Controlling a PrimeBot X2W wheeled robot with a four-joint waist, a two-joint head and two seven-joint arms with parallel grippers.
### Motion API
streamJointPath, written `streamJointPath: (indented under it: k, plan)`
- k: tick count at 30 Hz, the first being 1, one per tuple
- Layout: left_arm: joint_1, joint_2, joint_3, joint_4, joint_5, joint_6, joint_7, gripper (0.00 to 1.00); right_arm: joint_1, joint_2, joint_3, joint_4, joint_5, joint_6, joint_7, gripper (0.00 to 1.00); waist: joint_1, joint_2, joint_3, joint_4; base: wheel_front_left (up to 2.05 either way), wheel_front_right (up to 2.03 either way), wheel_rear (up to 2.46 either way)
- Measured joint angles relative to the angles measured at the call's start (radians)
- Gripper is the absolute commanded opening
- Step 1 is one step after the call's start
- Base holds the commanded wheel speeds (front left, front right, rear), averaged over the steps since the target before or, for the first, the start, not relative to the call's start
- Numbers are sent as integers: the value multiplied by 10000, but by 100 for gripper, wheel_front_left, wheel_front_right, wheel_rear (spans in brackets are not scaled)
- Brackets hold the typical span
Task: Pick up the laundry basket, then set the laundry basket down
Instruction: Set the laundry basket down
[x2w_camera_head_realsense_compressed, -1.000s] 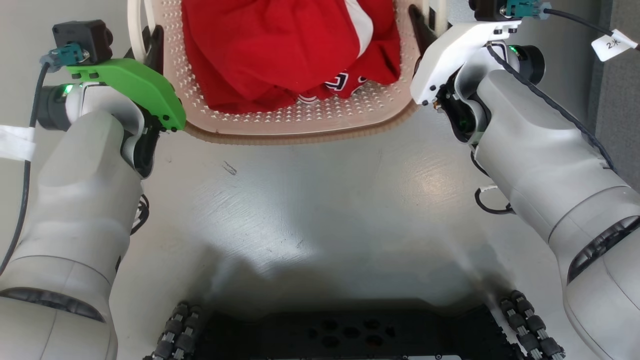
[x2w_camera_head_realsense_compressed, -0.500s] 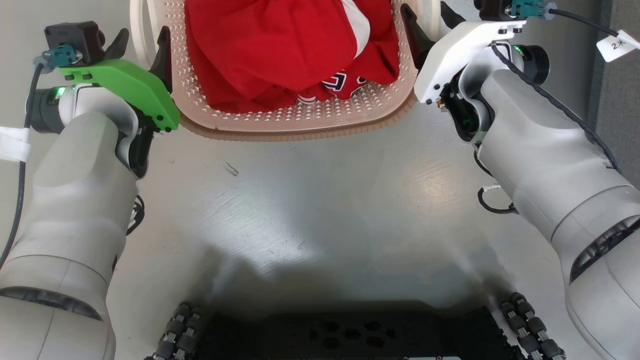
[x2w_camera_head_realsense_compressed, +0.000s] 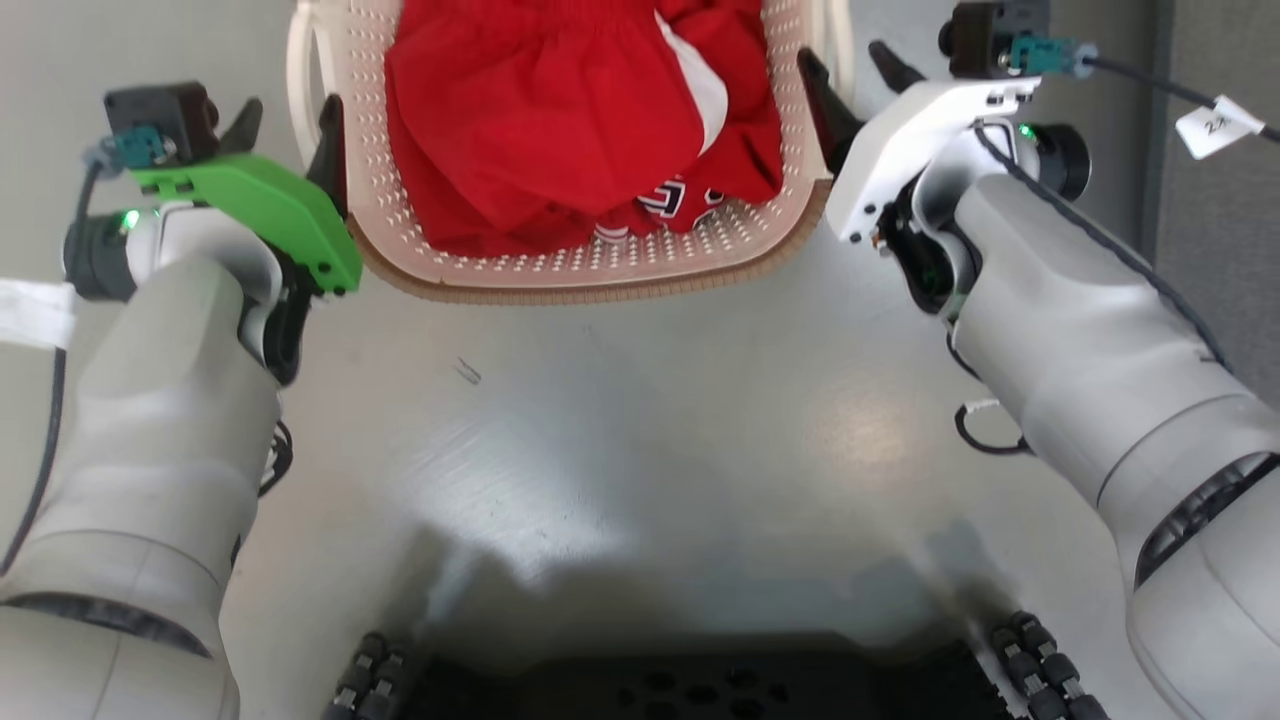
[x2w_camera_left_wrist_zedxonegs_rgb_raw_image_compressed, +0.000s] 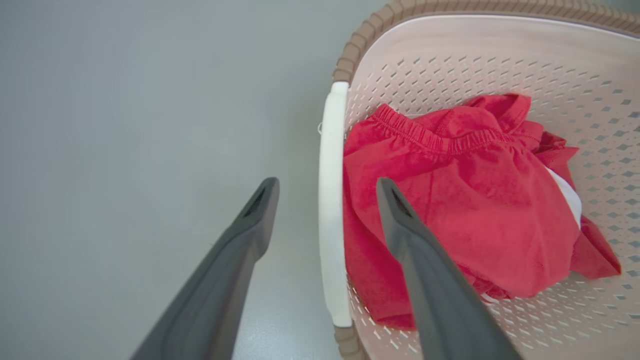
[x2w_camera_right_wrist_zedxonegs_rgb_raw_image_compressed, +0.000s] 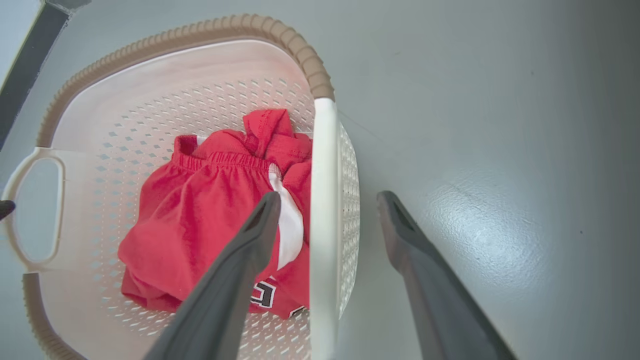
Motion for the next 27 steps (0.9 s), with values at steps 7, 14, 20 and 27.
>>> streamJointPath:
  k: [7, 14, 20, 27]
  plan:
    - [576, 6, 46, -196, 0, -8, -27, 100, 527, 2, 96, -61, 192, 111, -42, 100, 0, 0, -677, -70, 0, 0, 0]
    - [1128, 165, 408, -692, 0, -10, -27, 100, 968, 13, 180, -171, 343, 194, -128, 100, -1, 0, -1473, -169, 0, 0, 0]
    - [1674, 343, 740, -1220, 17, -10, -27, 100, 1300, 15, 201, -320, 341, 290, -203, 100, 0, 0, -2234, -255, 0, 0, 0]
    - [2528, 669, 1423, -2084, 178, -2, -27, 100, 1762, 29, -44, -506, 203, 290, -251, 100, -1, 0, -3326, -346, 0, 0, 0]
